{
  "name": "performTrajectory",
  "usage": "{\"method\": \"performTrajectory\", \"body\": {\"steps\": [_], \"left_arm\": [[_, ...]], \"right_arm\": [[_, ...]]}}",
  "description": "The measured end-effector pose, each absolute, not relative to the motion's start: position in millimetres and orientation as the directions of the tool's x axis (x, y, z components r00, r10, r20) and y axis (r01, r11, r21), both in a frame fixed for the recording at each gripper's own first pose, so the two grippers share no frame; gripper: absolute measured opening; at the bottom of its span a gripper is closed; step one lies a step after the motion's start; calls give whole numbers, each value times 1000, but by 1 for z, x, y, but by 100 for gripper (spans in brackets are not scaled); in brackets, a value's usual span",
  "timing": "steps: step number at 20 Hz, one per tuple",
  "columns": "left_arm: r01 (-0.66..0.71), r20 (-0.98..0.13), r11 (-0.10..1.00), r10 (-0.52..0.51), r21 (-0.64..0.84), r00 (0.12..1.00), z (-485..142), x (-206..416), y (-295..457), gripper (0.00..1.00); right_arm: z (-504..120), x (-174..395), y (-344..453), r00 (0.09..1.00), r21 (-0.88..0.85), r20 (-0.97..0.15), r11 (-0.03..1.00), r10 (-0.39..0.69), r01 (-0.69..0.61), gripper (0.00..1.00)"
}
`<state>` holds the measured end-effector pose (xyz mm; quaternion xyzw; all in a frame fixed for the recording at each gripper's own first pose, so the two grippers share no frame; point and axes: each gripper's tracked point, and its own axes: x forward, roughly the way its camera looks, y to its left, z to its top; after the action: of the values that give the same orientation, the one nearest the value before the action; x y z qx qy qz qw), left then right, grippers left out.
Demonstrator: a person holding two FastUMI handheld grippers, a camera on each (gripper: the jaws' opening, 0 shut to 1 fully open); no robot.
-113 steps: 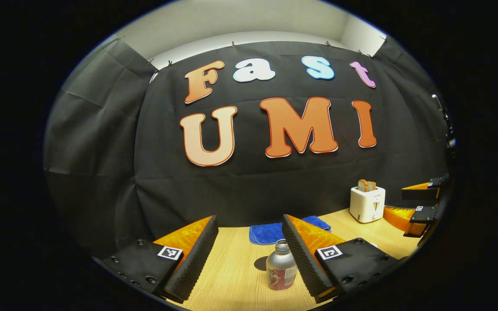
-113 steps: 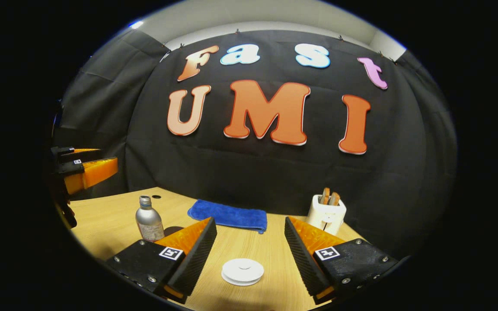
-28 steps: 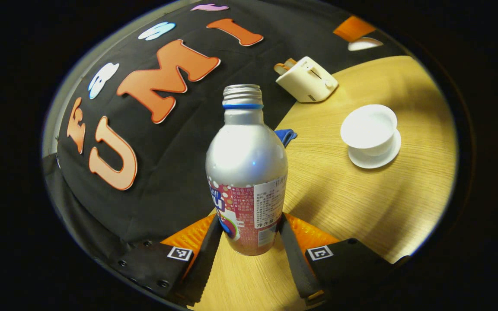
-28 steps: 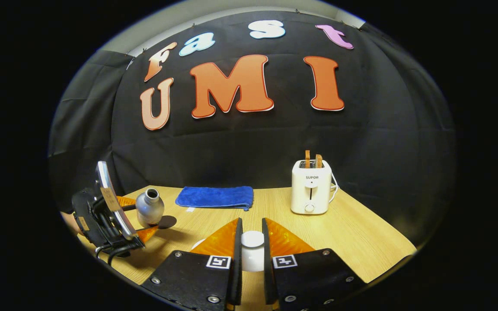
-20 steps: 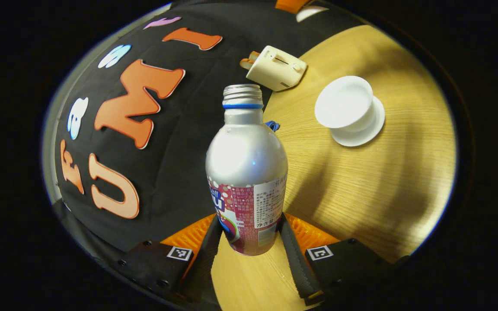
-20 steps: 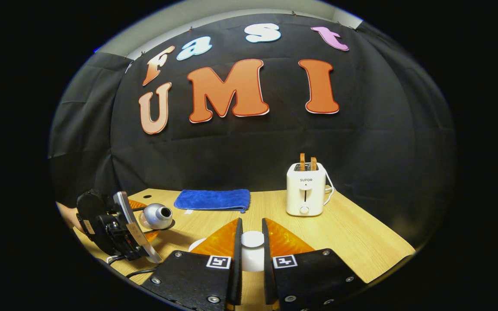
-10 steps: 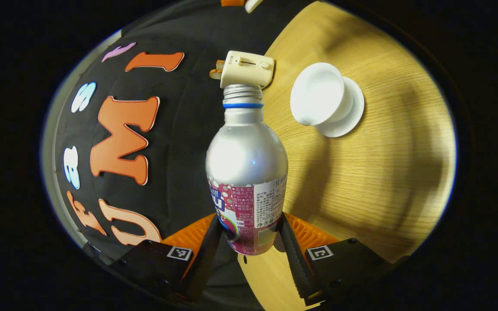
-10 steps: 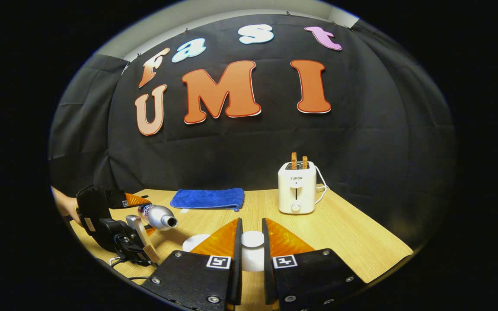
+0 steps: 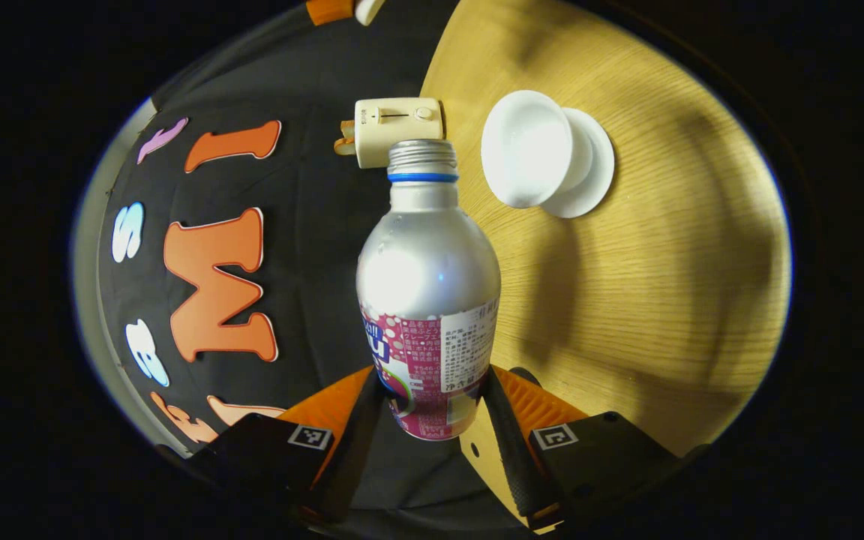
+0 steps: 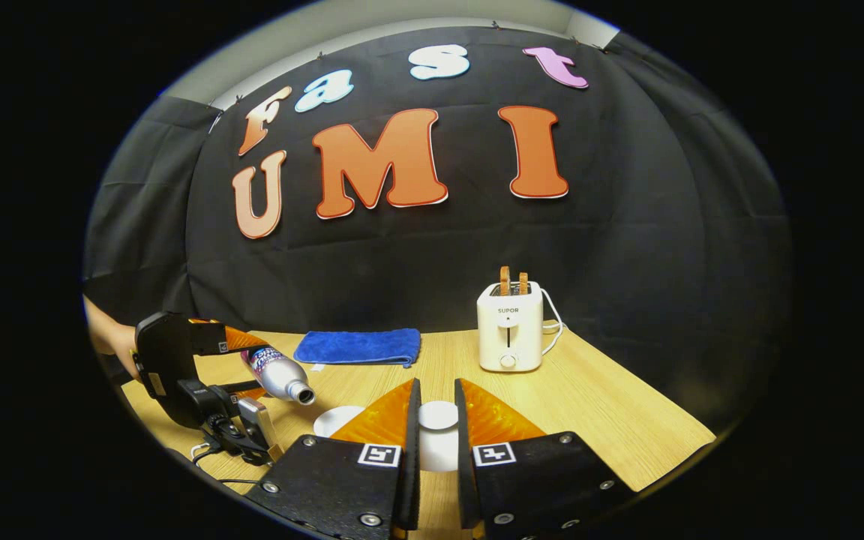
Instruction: Open the teacup lid with one hand, grasp the water bottle and pour water into the teacup with the other hand; after pouring, place the water bottle on the coaster and then close the teacup lid.
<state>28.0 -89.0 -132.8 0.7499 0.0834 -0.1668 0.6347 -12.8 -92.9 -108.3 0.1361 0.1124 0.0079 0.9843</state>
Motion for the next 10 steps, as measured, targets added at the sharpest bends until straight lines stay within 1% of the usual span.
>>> {"method": "performTrajectory", "body": {"steps": [10], "left_arm": [[328,-375,-356,-68,875,925,-128,40,-93,82]], "right_arm": [[-111,-14,-92,975,275,-215,961,57,4,21]]}}
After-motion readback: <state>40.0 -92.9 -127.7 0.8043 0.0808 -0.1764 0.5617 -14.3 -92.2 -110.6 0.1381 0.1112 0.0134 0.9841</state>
